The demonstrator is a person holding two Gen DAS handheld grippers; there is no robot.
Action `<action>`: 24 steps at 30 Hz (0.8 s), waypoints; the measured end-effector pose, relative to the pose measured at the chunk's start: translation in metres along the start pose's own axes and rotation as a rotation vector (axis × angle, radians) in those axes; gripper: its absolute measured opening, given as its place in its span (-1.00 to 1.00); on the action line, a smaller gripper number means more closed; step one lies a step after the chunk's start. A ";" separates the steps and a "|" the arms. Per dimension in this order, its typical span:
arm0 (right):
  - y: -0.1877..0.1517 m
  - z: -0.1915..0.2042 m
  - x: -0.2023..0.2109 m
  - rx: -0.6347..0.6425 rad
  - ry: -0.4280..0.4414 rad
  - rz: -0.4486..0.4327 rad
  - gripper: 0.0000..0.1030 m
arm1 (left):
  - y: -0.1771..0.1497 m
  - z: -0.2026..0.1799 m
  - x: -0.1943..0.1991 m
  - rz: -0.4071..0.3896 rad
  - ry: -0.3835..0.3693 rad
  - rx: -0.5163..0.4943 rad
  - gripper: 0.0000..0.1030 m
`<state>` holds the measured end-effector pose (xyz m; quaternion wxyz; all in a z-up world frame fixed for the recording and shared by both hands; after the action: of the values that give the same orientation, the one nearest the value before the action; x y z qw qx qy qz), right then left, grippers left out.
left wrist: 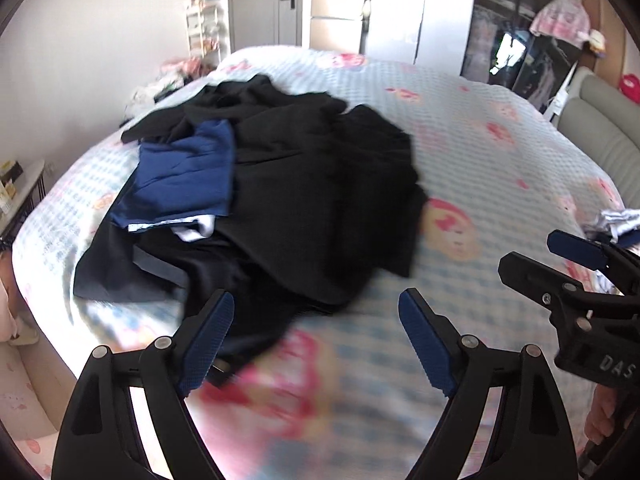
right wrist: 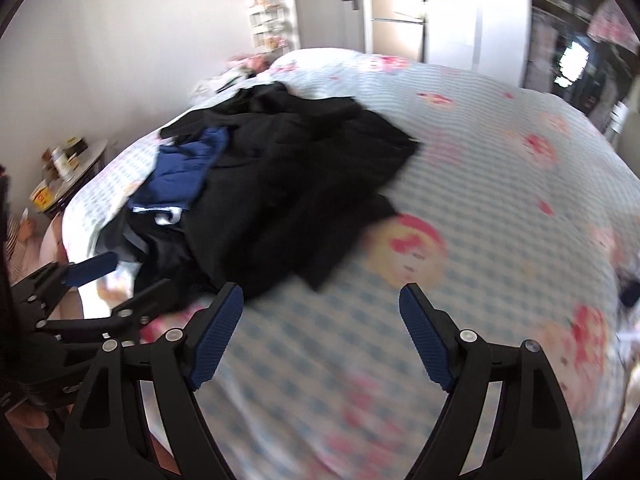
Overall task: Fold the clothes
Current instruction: 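Move both tools toward the pile of black and navy clothes, then close the right tool on the navy garment while the left tool grips it too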
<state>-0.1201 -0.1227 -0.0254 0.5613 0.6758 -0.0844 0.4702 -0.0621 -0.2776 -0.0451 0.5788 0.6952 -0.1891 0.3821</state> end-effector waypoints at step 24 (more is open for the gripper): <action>0.075 0.143 -0.211 0.057 0.201 0.215 0.24 | 0.055 0.195 -0.171 0.149 0.112 0.291 0.54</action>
<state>-0.2057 -0.3566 -0.1176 0.4938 0.6282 -0.0863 0.5951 -0.1490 -0.5077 -0.1446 0.4515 0.7334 -0.1504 0.4853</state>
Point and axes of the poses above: each gripper's, at about its wrist camera, not at the fingertips, and x roughly against the way its jaws point, z to its left, y to its top, the point moved 5 cm from there along -x, roughly the way its jaws point, and after that the axes turned 1 degree about -z, right-handed, at the moved point
